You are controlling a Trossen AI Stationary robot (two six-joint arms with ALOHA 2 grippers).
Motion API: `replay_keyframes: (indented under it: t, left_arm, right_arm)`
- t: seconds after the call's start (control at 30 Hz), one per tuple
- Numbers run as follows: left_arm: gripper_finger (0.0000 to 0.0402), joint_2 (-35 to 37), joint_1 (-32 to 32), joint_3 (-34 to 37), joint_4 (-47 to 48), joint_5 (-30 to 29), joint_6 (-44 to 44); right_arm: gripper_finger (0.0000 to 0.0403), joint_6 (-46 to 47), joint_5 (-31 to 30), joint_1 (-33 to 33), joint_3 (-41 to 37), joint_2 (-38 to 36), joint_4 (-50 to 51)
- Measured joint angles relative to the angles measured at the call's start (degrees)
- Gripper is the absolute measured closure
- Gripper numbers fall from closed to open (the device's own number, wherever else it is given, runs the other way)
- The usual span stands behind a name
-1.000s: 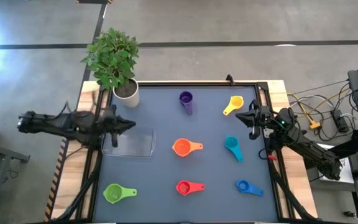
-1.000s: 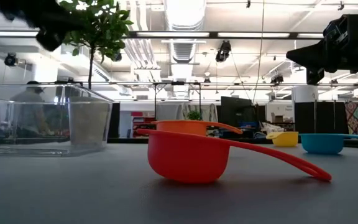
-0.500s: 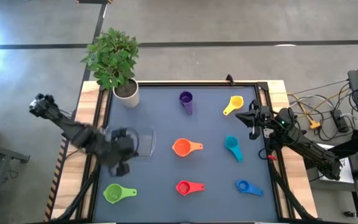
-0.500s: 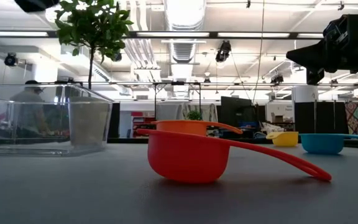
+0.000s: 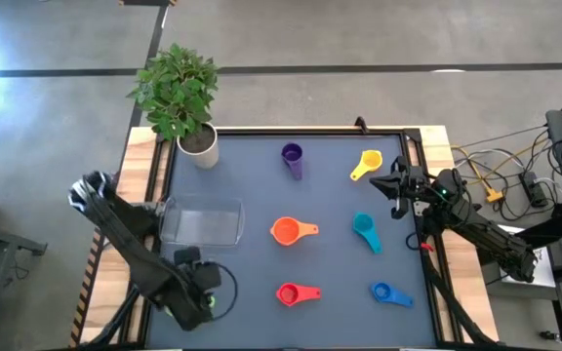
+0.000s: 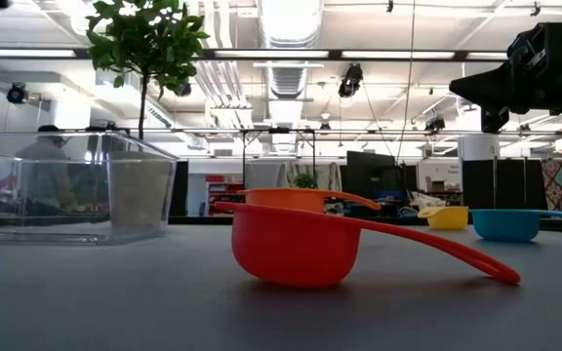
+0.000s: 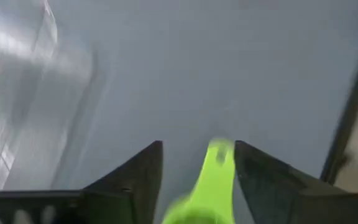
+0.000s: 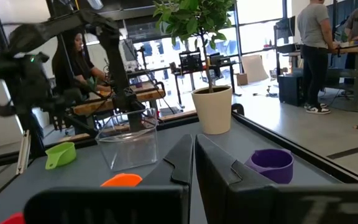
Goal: Nest measuring cups in basket
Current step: Stack the green measuring cup on top of the orange measuring cup
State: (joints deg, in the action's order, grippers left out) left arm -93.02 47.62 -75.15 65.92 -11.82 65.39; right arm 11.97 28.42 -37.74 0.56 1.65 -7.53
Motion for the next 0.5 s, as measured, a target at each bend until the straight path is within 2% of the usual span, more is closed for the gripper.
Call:
replay_keyframes:
  t: [0.07,0.2,0.5]
  left_arm:
    - [0.0183,-3.05,0.36,-0.86,2.39,5.16,0.69]
    - [0.0150,-6.36,1.64,-1.23,2.63,9.93,0.74]
    - [0.0129,-8.45,2.57,-0.85,0.98,9.66,0.08]
  right_arm:
    - [0.0394,0.00,0.00,-0.02,0.00,-0.02,0.00]
    - [0.0394,0.00,0.00,-0.01,0.01,0.00,0.02]
    - [0.0394,0.00,0.00,-0.01,0.01,-0.01,0.02]
